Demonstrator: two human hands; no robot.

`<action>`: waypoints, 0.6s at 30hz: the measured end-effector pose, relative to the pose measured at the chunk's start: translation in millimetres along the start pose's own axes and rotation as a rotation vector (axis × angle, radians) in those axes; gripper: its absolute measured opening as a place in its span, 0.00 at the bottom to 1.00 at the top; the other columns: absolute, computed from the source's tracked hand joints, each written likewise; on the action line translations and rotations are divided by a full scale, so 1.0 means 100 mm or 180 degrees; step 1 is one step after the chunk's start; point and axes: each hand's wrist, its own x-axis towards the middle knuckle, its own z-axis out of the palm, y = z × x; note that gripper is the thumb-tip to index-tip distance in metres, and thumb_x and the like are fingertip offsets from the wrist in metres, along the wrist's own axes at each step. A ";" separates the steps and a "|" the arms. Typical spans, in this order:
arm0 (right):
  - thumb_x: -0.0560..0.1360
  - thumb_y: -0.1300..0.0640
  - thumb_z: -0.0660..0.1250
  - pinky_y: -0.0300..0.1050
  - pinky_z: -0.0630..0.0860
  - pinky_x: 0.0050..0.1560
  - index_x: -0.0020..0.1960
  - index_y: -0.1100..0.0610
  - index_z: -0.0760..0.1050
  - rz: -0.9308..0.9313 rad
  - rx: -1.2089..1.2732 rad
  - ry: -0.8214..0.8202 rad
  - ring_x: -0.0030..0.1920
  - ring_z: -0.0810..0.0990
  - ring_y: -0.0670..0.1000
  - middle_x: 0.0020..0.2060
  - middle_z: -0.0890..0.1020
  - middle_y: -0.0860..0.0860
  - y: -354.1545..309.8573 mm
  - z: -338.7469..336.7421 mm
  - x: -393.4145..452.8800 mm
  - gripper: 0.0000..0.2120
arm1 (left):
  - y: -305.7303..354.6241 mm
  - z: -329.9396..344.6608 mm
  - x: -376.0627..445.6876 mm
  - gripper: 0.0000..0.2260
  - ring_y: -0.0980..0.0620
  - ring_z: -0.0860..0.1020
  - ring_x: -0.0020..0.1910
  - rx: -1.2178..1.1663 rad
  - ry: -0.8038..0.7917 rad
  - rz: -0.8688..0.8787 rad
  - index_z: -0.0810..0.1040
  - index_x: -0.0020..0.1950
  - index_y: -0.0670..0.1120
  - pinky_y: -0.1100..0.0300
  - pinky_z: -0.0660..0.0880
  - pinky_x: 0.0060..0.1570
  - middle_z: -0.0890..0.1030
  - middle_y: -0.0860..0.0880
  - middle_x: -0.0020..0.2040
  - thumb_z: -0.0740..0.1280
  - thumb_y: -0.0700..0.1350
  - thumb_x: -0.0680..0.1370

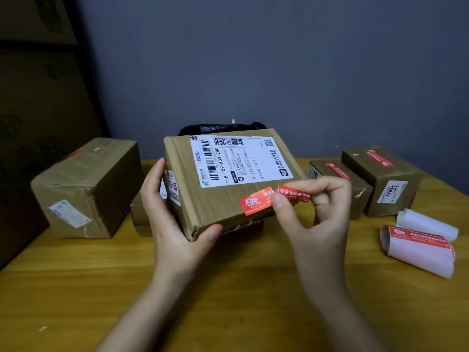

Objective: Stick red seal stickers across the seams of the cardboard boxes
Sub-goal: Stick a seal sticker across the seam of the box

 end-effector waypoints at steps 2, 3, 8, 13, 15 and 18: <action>0.68 0.58 0.73 0.35 0.77 0.48 0.48 0.49 0.65 0.0051 0.0049 -0.0031 0.47 0.81 0.47 0.44 0.80 0.53 0.00 0.02 0.00 0.17 | -0.02 -0.01 0.01 0.51 0.41 0.61 0.73 0.0000 0.0016 0.0034 0.55 0.74 0.36 0.34 0.61 0.66 0.61 0.40 0.73 0.62 0.74 0.67; 0.68 0.59 0.73 0.35 0.77 0.48 0.48 0.49 0.65 0.0042 0.0063 -0.0050 0.47 0.82 0.47 0.44 0.81 0.53 0.00 0.03 0.00 0.18 | -0.03 -0.01 0.01 0.51 0.40 0.61 0.73 0.0010 0.0028 0.0043 0.55 0.74 0.36 0.34 0.61 0.66 0.61 0.39 0.73 0.62 0.74 0.67; 0.69 0.61 0.72 0.37 0.77 0.51 0.48 0.49 0.63 -0.0113 0.0025 -0.0095 0.48 0.82 0.49 0.44 0.81 0.56 -0.01 0.04 0.00 0.18 | -0.03 -0.02 0.01 0.52 0.39 0.61 0.73 0.0015 0.0031 0.0057 0.55 0.74 0.36 0.33 0.61 0.66 0.61 0.39 0.72 0.62 0.74 0.67; 0.71 0.62 0.70 0.40 0.77 0.51 0.49 0.47 0.62 -0.0295 0.0105 -0.0100 0.47 0.82 0.51 0.43 0.80 0.54 -0.01 0.05 0.00 0.19 | -0.02 -0.01 0.00 0.52 0.38 0.61 0.72 -0.0006 -0.0011 0.0078 0.55 0.73 0.34 0.33 0.61 0.66 0.61 0.38 0.72 0.63 0.74 0.67; 0.72 0.62 0.69 0.42 0.76 0.50 0.49 0.46 0.61 -0.0325 0.0156 -0.0114 0.46 0.81 0.52 0.42 0.79 0.53 0.00 0.05 0.00 0.18 | 0.00 -0.01 0.00 0.52 0.38 0.61 0.73 -0.0029 -0.0033 0.0076 0.55 0.73 0.34 0.34 0.61 0.66 0.60 0.38 0.72 0.63 0.74 0.67; 0.72 0.62 0.68 0.40 0.75 0.48 0.49 0.50 0.60 -0.0355 0.0214 -0.0091 0.45 0.80 0.50 0.42 0.78 0.56 -0.01 0.05 -0.01 0.17 | 0.01 -0.01 0.00 0.52 0.38 0.61 0.73 -0.0014 -0.0060 0.0085 0.55 0.73 0.35 0.34 0.61 0.67 0.60 0.37 0.72 0.63 0.73 0.67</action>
